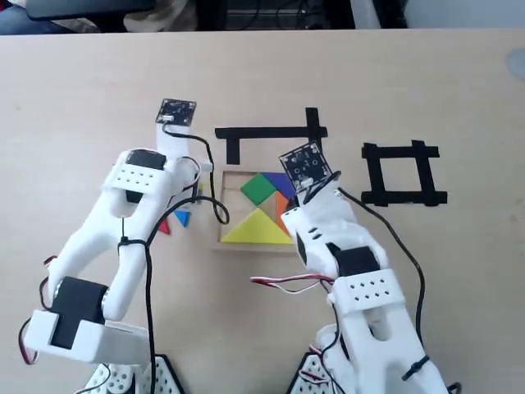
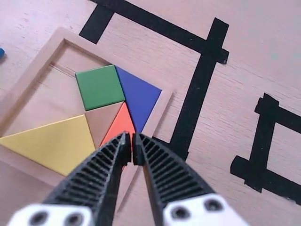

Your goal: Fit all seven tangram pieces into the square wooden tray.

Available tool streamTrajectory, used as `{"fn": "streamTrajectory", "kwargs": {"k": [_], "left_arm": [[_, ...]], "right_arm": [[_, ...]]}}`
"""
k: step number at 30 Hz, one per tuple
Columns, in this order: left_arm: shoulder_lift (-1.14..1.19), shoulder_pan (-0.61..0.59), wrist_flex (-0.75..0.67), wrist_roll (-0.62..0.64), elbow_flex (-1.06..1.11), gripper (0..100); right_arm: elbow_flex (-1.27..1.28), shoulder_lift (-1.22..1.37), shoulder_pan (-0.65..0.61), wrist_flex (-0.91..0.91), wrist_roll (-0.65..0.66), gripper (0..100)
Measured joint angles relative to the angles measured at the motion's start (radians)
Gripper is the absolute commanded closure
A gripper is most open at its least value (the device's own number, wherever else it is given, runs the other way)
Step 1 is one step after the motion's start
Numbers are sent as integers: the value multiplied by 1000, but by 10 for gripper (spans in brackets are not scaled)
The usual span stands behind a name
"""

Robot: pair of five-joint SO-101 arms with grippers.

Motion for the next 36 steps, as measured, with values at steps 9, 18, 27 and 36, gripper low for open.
{"fn": "streamTrajectory", "kwargs": {"k": [9, 18, 27, 36], "left_arm": [[0, -126, -100, -117, -15, 938], [68, -75, -107, -327, -41, 971], [396, -75, -34, -431, -276, 971], [420, -75, 104, -506, -324, 972]], "right_arm": [[0, 0, 0, -6, 0, 986], [0, 0, 0, -9, 0, 986], [9, 0, 0, -9, 0, 986], [9, 0, 0, -9, 0, 986]]}}
